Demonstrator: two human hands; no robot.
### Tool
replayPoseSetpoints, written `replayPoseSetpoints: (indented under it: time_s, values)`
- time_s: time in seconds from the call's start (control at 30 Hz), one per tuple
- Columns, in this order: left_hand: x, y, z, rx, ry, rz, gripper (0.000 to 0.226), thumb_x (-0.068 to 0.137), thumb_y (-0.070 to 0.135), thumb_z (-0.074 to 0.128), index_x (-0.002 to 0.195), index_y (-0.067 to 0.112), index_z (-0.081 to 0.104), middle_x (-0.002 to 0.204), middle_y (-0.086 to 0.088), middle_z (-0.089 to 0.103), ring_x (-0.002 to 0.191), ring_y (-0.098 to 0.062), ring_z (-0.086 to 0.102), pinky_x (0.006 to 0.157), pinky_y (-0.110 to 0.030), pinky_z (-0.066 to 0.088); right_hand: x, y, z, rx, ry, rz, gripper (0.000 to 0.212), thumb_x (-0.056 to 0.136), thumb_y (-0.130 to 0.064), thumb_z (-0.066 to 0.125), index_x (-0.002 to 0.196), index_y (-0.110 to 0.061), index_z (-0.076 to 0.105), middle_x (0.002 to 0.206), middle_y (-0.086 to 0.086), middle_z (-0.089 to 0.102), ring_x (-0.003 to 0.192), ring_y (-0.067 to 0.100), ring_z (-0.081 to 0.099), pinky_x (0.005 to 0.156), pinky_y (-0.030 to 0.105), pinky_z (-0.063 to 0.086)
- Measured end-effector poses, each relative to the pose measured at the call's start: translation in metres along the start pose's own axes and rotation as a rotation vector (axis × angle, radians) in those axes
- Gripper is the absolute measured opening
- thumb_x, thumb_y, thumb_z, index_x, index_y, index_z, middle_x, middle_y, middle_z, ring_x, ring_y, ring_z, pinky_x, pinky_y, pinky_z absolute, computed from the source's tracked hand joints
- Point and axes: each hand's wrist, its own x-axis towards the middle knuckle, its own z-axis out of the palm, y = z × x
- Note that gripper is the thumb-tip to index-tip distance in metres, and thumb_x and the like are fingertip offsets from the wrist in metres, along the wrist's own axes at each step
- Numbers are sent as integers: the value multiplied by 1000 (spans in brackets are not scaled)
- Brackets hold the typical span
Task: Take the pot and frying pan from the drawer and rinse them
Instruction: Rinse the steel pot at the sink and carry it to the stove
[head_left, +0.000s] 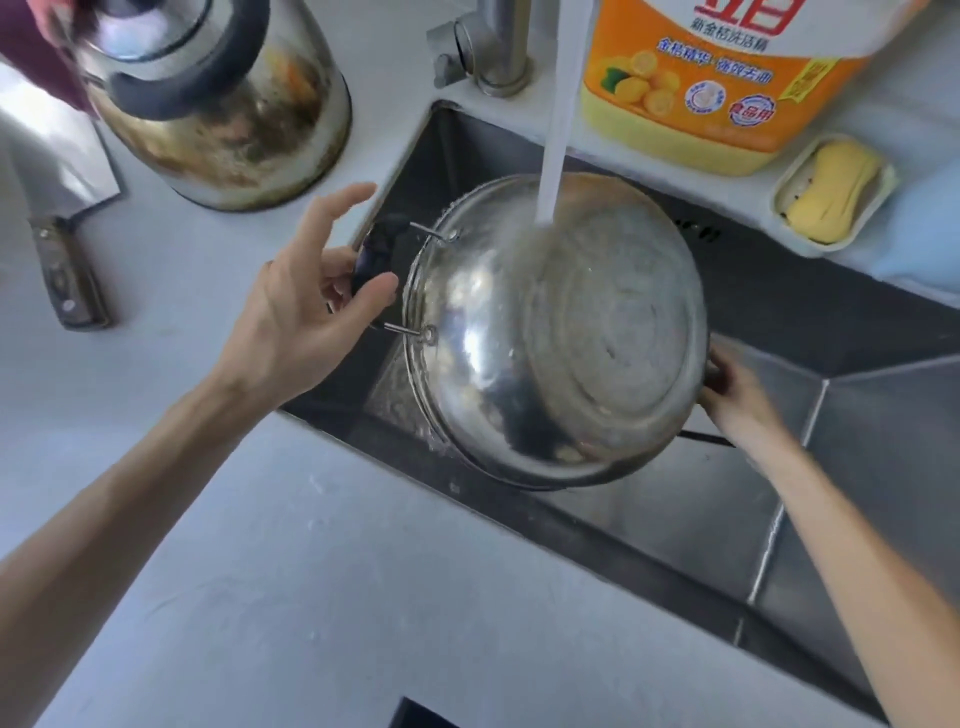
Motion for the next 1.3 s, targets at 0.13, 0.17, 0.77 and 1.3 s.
replayPoseSetpoints:
  time_s: [0.13,0.17,0.77,1.3]
  values:
    - [1,-37,15,124,-88,-191,43,80,44,61,117,24,56,69,2,66,65,-27,60,75,-38,53,0,-7,-31,-15,34,-110,56,87,-5,61,129,-34,40,96,-11,67,71,-16,60,68,-2,42]
    - [0,-41,20,145,-113,-223,36,79,44,63,103,18,62,72,-4,68,69,-28,64,75,-43,54,-1,-13,-37,15,24,-110,70,85,-10,65,140,-36,31,94,-13,67,75,-18,60,73,-3,41]
    - [3,-64,42,-97,-180,-204,47,80,-16,49,93,25,67,84,20,72,80,6,67,75,-3,43,0,28,-38,-42,79,-149,90,76,28,52,73,-61,67,80,-46,61,80,-23,58,80,-3,40]
    - [29,-106,68,-226,-477,-389,38,82,-5,65,97,28,57,94,-7,68,86,-19,69,74,-18,56,12,65,-39,-114,-386,-15,61,80,17,58,108,-37,58,108,2,63,83,-7,62,85,5,44]
